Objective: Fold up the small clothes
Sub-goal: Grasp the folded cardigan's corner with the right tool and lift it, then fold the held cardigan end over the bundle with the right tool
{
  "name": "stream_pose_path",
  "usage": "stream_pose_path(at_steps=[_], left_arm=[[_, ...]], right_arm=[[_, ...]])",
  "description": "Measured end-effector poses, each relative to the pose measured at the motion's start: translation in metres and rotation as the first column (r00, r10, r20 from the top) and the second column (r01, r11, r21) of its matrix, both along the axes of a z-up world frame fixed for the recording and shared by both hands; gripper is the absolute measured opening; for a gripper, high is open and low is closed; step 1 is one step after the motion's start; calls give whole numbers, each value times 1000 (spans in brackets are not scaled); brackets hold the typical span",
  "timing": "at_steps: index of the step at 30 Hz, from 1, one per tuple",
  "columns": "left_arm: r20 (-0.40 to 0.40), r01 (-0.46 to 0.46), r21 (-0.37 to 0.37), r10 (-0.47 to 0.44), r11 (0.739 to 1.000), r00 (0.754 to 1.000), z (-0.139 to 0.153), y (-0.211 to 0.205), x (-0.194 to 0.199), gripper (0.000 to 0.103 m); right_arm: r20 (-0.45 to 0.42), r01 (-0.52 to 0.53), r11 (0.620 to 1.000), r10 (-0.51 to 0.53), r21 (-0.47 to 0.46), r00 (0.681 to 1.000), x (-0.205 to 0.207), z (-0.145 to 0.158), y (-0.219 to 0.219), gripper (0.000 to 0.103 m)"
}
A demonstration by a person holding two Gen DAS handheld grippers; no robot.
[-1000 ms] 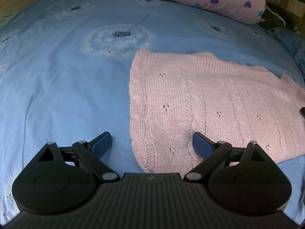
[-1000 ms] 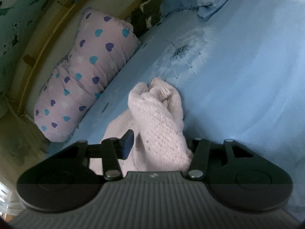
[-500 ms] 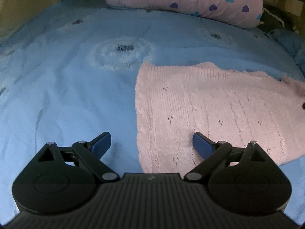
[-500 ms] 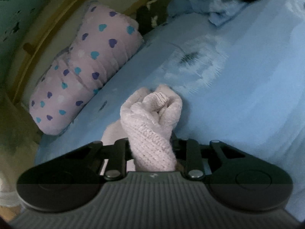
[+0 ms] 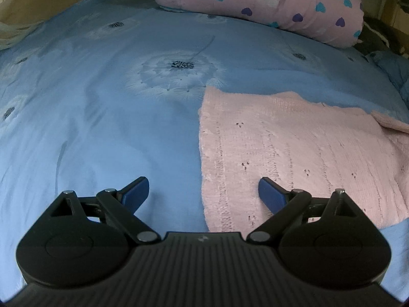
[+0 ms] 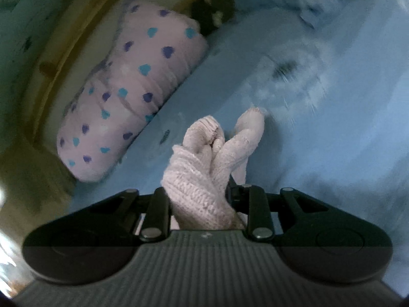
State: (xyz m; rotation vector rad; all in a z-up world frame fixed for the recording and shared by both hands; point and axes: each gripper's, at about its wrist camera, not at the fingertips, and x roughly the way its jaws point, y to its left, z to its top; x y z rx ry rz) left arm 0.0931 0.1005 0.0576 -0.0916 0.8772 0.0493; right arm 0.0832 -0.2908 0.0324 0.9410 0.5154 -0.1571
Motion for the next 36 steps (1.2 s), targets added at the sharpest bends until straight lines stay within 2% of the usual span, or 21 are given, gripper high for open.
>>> stream_pose_path(at_steps=[3, 5, 8, 10, 14, 19, 24, 28, 30, 32, 36], left_arm=[[1, 0, -1, 0, 1000, 1000, 0, 0, 0, 95], [2, -2, -1, 2, 1000, 1000, 0, 1, -1, 95], [2, -2, 1, 2, 1000, 1000, 0, -1, 0, 95], [3, -1, 3, 1, 1000, 1000, 0, -1, -1, 95], [8, -4, 5, 4, 1000, 1000, 1, 1, -1, 95], [20, -35, -14, 35, 999, 999, 6, 10, -2, 95], [34, -72, -35, 73, 997, 997, 11, 22, -5, 95], [50, -111, -56, 114, 992, 992, 17, 39, -9, 95], [58, -141, -66, 145, 988, 988, 20, 51, -11, 95], [61, -176, -83, 181, 981, 982, 21, 63, -14, 95], [60, -212, -112, 220, 971, 974, 22, 83, -20, 95]], right_arm=[[-24, 91, 975, -88, 202, 996, -6, -20, -20, 26], [-57, 166, 924, -156, 344, 986, -14, -39, -34, 26], [-101, 231, 850, -208, 473, 973, -25, -65, -46, 26], [-85, 217, 842, -202, 494, 976, -28, -72, -48, 26], [-51, 181, 868, -178, 462, 983, -25, -63, -43, 26], [26, 72, 935, -87, 347, 996, -11, -24, -23, 26], [101, -51, 967, 26, 249, 995, 14, 27, 26, 26], [164, -201, 975, 184, 96, 969, 27, 66, 85, 26], [170, -283, 959, 283, -27, 944, 30, 77, 125, 26], [143, -354, 924, 373, -141, 917, 29, 76, 164, 26], [-25, -520, 766, 552, -378, 833, 23, 43, 244, 27]])
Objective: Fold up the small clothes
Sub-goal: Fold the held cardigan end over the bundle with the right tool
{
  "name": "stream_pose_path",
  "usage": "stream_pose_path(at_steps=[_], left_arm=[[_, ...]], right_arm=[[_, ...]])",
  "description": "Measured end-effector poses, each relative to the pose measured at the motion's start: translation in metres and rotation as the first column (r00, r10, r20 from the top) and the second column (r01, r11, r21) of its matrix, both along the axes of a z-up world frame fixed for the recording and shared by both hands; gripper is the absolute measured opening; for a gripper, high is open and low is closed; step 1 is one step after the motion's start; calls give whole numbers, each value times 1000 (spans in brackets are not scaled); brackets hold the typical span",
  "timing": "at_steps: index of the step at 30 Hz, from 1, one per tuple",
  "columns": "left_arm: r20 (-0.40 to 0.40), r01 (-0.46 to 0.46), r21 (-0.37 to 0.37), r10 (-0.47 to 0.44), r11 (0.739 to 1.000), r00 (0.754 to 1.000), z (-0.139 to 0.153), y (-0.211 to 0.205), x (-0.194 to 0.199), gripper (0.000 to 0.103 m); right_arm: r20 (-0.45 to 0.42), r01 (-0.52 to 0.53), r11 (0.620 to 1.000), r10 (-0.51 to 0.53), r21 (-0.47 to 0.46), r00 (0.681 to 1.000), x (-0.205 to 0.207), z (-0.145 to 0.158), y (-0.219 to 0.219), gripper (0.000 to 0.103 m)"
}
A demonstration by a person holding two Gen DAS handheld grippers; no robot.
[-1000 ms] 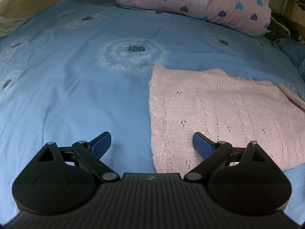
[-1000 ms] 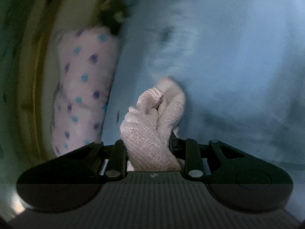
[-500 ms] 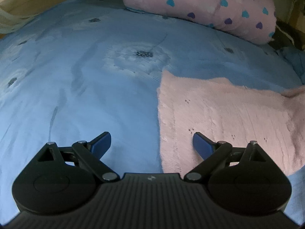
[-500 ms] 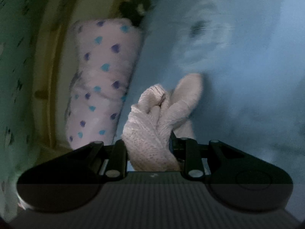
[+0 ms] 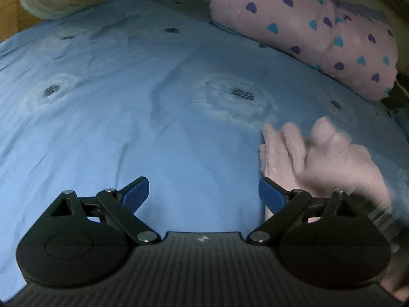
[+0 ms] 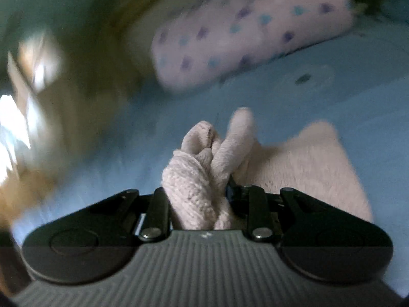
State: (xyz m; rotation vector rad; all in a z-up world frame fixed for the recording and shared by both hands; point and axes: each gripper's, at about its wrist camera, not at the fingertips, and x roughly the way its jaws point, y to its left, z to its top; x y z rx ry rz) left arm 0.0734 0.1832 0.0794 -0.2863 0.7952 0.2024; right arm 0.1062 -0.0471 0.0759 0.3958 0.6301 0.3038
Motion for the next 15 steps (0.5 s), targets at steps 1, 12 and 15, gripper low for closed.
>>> stream_pose_path(at_steps=[1, 12, 15], left_arm=[[1, -3, 0, 3, 1000, 1000, 0, 2, 0, 95], [13, -21, -21, 22, 1000, 1000, 2, 12, -5, 95], [10, -30, -27, 30, 999, 999, 2, 13, -5, 95]], right_arm=[[-16, -29, 998, 28, -61, 999, -3, -13, 13, 27], [93, -58, 964, 85, -258, 992, -28, -12, 43, 27], [120, -88, 934, 137, -346, 983, -35, -4, 58, 29]])
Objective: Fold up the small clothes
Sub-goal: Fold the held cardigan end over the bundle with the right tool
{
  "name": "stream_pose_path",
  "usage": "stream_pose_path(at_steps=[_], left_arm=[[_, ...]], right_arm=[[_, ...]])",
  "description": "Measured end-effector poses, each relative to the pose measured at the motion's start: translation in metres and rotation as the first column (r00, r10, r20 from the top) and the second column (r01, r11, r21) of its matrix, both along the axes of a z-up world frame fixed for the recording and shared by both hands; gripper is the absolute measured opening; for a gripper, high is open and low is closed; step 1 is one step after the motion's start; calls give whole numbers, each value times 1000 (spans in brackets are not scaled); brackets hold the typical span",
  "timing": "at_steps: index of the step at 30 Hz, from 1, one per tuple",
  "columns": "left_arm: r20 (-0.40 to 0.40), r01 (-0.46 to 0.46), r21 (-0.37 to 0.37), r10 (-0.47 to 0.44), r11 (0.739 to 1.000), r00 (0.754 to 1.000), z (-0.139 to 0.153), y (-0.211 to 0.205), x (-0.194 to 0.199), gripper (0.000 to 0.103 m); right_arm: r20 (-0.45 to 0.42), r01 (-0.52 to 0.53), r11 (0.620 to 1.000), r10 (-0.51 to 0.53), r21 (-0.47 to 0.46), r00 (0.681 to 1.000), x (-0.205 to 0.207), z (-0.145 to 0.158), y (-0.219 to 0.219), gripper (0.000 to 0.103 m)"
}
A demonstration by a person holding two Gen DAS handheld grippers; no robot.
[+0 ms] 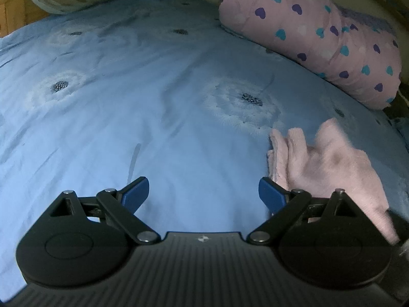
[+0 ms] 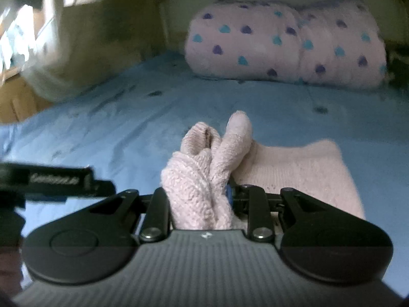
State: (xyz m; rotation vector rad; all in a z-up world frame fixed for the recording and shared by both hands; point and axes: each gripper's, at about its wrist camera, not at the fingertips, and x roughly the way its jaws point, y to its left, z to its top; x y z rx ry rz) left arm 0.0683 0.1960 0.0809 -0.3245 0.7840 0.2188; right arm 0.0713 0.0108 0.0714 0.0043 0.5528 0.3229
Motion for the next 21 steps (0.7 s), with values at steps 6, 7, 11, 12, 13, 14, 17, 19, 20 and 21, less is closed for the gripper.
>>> stream_pose_path(at_steps=[6, 7, 11, 12, 13, 14, 17, 19, 20, 21], left_arm=[[19, 19, -6, -19, 1000, 1000, 3, -5, -1, 95], [25, 28, -11, -28, 1000, 999, 4, -7, -1, 95], [62, 90, -76, -86, 993, 994, 7, -20, -1, 95], [72, 112, -95, -105, 989, 992, 8, -25, 0, 95], [78, 128, -106, -120, 986, 990, 8, -30, 1, 95], [82, 142, -114, -133, 983, 988, 8, -35, 2, 95], [90, 186, -106, -176, 977, 980, 7, -54, 4, 95], [88, 213, -85, -205, 973, 975, 6, -67, 6, 94], [89, 227, -76, -220, 971, 971, 6, -72, 6, 94], [92, 240, -65, -234, 969, 968, 6, -78, 6, 93]], right_arm=[[-37, -125, 991, 123, -40, 992, -18, -19, 16, 65], [-34, -145, 989, 145, -16, 989, -25, -17, 14, 65], [-25, -186, 980, 188, 65, 982, -47, -5, -6, 64], [-18, -193, 978, 195, 79, 981, -52, -1, -13, 63], [-10, -193, 977, 195, 90, 981, -54, 4, -20, 63], [-3, -186, 978, 188, 95, 982, -56, 6, -26, 63], [30, -141, 985, 139, 102, 990, -59, 15, -49, 64], [47, -95, 991, 91, 90, 995, -64, 18, -66, 64], [55, -64, 995, 60, 76, 997, -69, 17, -76, 64], [59, -40, 997, 37, 66, 998, -71, 16, -83, 64]])
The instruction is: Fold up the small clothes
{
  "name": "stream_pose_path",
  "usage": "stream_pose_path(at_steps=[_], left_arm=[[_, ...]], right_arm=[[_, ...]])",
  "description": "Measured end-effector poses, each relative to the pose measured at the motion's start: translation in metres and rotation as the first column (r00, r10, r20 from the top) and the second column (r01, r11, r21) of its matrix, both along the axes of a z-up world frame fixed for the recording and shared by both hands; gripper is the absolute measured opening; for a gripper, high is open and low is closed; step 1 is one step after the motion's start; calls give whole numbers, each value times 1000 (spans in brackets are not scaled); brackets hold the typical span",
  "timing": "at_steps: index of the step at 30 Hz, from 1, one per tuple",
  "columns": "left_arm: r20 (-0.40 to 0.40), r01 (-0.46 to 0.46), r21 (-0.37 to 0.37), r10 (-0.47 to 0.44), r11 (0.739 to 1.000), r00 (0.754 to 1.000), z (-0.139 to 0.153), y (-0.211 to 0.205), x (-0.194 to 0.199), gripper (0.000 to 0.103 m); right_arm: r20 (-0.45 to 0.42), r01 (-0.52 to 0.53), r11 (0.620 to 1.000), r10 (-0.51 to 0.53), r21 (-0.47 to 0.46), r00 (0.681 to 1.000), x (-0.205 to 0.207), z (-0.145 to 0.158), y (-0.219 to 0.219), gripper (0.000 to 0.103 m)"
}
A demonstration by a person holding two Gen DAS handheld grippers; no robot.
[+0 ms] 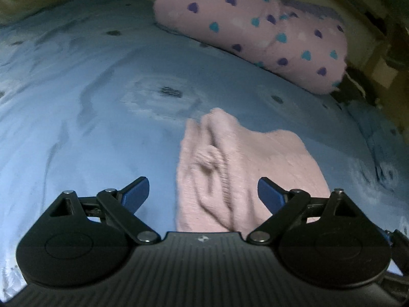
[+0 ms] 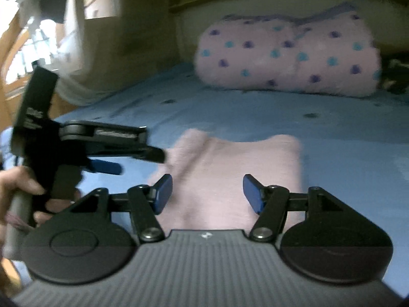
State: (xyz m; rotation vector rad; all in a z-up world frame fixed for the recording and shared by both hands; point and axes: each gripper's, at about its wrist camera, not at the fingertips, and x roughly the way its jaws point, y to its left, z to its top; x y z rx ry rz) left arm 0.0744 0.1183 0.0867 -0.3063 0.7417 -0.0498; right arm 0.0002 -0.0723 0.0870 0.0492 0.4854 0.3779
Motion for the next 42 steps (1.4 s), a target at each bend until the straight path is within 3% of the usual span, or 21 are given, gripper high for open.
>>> stream_pose_path(at_steps=[5, 11, 13, 14, 16, 20, 23, 27, 35, 38, 40, 42], left_arm=[[11, 68, 57, -69, 996, 998, -4, -26, 1, 87], [-22, 75, 125, -73, 989, 997, -22, -47, 15, 86], [-31, 65, 133, -61, 989, 998, -28, -50, 19, 66], [-26, 64, 128, -61, 990, 998, -29, -50, 20, 61], [4, 52, 134, -53, 990, 999, -26, -50, 18, 36], [65, 8, 160, -18, 987, 998, -9, -42, 9, 31], [40, -26, 149, 20, 988, 999, -10, -26, 12, 30], [-38, -42, 66, 44, 997, 998, -23, -4, 22, 33], [-27, -51, 99, 54, 994, 998, -20, -5, 19, 59], [-32, -59, 81, 62, 995, 998, -18, -2, 18, 71], [-32, -61, 46, 62, 997, 998, -18, 3, 16, 85], [-40, -57, 5, 57, 998, 998, -20, 7, 17, 89]], right_arm=[[-13, 84, 996, -85, -39, 996, -8, -15, -29, 64], [-25, 108, 990, -111, -94, 994, -18, -39, -37, 64], [-35, 97, 990, -101, -103, 994, -21, -46, -37, 64], [-38, 88, 990, -93, -111, 995, -21, -50, -36, 64], [-41, 81, 989, -87, -123, 995, -19, -55, -32, 63], [-40, 84, 992, -88, -98, 995, -12, -60, -29, 63], [20, 90, 993, -89, -71, 996, -13, -54, -28, 63], [55, 68, 996, -65, -61, 996, -11, -52, -25, 63], [-14, 43, 998, -43, -36, 999, -4, -59, -27, 63], [-37, 47, 999, -47, -14, 998, -3, -58, -30, 63], [-49, 49, 999, -48, 3, 998, -3, -57, -31, 63], [-59, 48, 998, -46, 30, 997, -2, -53, -33, 64]])
